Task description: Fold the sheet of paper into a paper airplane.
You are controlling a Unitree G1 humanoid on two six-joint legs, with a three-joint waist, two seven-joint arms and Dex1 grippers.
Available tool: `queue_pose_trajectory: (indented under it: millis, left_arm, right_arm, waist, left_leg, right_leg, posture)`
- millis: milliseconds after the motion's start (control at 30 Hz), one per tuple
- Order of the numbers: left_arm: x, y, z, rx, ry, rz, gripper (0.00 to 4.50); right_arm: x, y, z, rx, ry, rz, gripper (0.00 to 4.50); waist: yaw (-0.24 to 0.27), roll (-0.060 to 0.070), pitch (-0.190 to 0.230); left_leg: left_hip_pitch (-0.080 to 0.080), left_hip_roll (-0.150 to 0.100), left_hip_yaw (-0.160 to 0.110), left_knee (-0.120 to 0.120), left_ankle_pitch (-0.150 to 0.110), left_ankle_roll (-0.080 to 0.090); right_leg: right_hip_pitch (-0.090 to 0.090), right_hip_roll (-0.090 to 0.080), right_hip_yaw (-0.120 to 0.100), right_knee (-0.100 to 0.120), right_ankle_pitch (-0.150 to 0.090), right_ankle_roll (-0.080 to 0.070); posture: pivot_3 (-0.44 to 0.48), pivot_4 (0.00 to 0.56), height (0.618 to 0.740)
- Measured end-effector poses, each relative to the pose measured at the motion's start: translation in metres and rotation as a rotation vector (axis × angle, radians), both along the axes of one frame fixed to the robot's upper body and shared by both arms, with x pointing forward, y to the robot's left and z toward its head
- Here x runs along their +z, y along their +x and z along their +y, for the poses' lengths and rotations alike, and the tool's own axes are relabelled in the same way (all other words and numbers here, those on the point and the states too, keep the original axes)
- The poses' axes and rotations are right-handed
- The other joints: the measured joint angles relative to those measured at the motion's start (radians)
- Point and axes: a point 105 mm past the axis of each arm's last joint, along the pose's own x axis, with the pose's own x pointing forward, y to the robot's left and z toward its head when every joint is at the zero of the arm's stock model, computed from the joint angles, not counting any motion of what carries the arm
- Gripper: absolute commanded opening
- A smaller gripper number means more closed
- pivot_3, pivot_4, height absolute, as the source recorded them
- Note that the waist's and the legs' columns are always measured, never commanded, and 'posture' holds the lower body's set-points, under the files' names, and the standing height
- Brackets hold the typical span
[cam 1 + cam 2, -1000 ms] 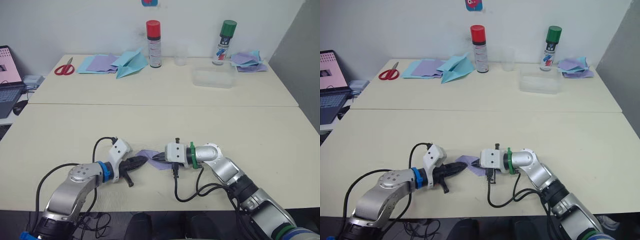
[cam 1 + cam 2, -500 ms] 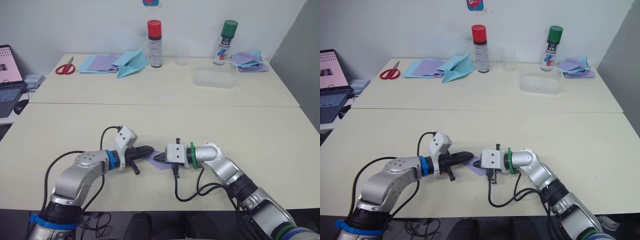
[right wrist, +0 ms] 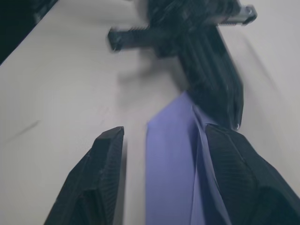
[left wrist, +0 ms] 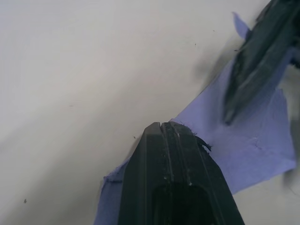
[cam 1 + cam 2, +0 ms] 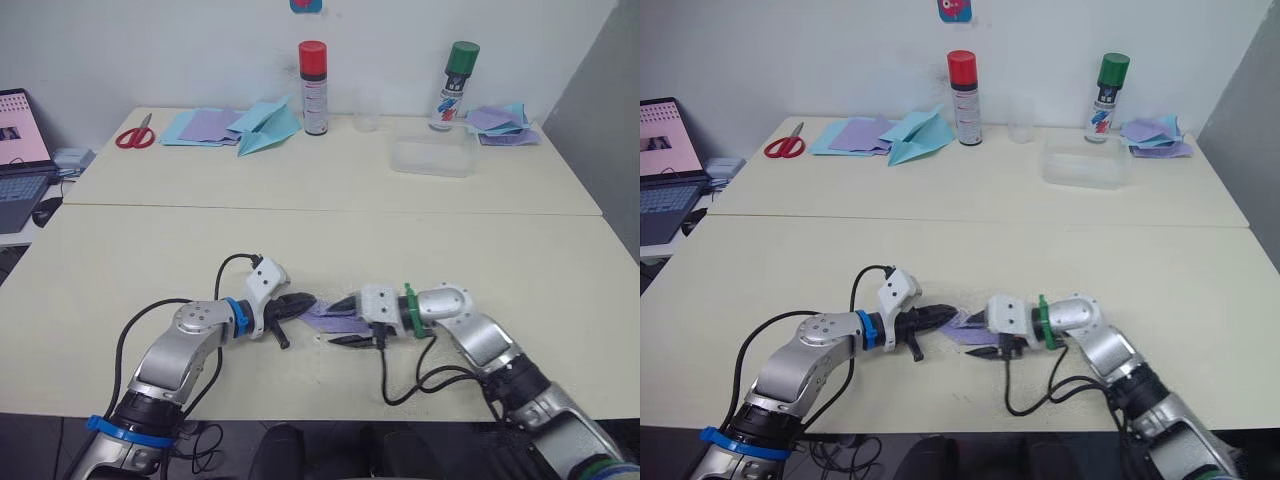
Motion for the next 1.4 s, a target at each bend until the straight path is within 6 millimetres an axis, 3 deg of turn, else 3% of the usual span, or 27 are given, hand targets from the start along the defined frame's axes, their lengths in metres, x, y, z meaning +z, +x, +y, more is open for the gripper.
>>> queue_pose_trajectory:
  millis: [167, 500, 633, 767, 833, 967, 1133, 1267, 1400]
  left_arm:
    - [-0.002, -0.001, 0.000, 0.003, -0.004, 0.002, 0.00]
    - [-0.003, -0.002, -0.003, -0.004, -0.001, -0.010, 0.00]
    - [-0.004, -0.002, -0.002, -0.002, 0.002, -0.010, 0.00]
    - [-0.005, -0.003, -0.001, 0.007, 0.010, -0.010, 0.00]
    - [-0.006, -0.004, -0.001, 0.006, 0.012, -0.009, 0.00]
    - [-0.005, -0.005, -0.004, -0.009, 0.011, -0.012, 0.00]
    - [-0.004, -0.006, -0.005, -0.015, 0.013, -0.019, 0.00]
    - [-0.005, -0.007, -0.004, -0.010, 0.015, -0.017, 0.00]
    - [-0.008, -0.009, -0.003, -0.005, 0.018, -0.009, 0.00]
  right_arm:
    - [-0.009, -0.011, -0.030, 0.012, -0.111, 0.040, 2.66]
    - [-0.003, -0.016, -0.040, -0.028, -0.115, 0.094, 2.66]
    - [0.025, -0.013, -0.041, -0.053, 0.013, 0.182, 1.69]
    - [0.074, 0.013, -0.023, -0.114, 0.256, 0.270, 0.20]
    - [0.080, 0.030, -0.011, -0.159, 0.309, 0.260, 0.02]
    - [0.048, 0.045, 0.012, -0.236, 0.280, 0.292, 0.02]
    - [0.016, 0.034, 0.033, -0.201, 0.198, 0.271, 0.02]
    - [-0.014, 0.023, 0.025, -0.212, 0.116, 0.245, 0.02]
    - [-0.019, 0.017, 0.015, -0.215, 0.107, 0.195, 0.02]
  waist:
    - [0.000, 0.000, 0.000]
    - [0.000, 0.001, 0.000]
    - [-0.001, 0.001, 0.000]
    - [-0.003, 0.001, -0.001]
    - [-0.004, 0.001, -0.001]
    - [-0.002, 0.001, -0.001]
    - [-0.001, 0.001, -0.001]
    - [-0.002, 0.001, -0.001]
    - [-0.002, 0.002, -0.003]
  left_leg:
    - [0.000, 0.000, 0.000, 0.000, 0.000, 0.000]
    - [0.000, 0.000, 0.000, 0.000, 0.000, 0.000]
    - [0.002, 0.000, -0.001, 0.000, 0.000, 0.000]
    - [0.008, 0.000, -0.002, 0.000, 0.000, 0.000]
    - [0.012, 0.001, -0.002, -0.002, 0.000, 0.000]
    - [0.009, 0.000, -0.001, -0.004, 0.000, 0.000]
    - [0.007, 0.000, -0.001, -0.003, 0.000, 0.000]
    - [0.008, 0.000, -0.001, -0.003, 0.000, 0.000]
    - [0.010, 0.000, -0.002, -0.004, 0.000, 0.000]
  right_leg:
    - [0.000, 0.000, 0.000, 0.000, 0.000, 0.000]
    - [0.001, 0.000, 0.000, -0.001, 0.000, 0.000]
    - [0.003, 0.000, -0.001, -0.001, 0.000, 0.000]
    - [0.009, 0.000, -0.001, -0.001, 0.000, 0.000]
    - [0.014, 0.000, -0.002, -0.005, 0.000, 0.000]
    - [0.012, 0.000, -0.002, -0.007, 0.000, 0.000]
    - [0.011, -0.001, -0.002, -0.008, 0.001, -0.002]
    - [0.012, -0.001, -0.002, -0.008, -0.001, 0.001]
    - [0.013, -0.001, -0.002, -0.008, -0.001, 0.001]
  posture:
    - [0.000, 0.150, 0.740]
    - [0.000, 0.150, 0.740]
    - [0.000, 0.150, 0.740]
    - [0.000, 0.150, 0.740]
    - [0.000, 0.150, 0.740]
    - [0.000, 0.150, 0.740]
    - [0.000, 0.150, 0.740]
    - [0.000, 0.150, 0.740]
    - [0.000, 0.150, 0.740]
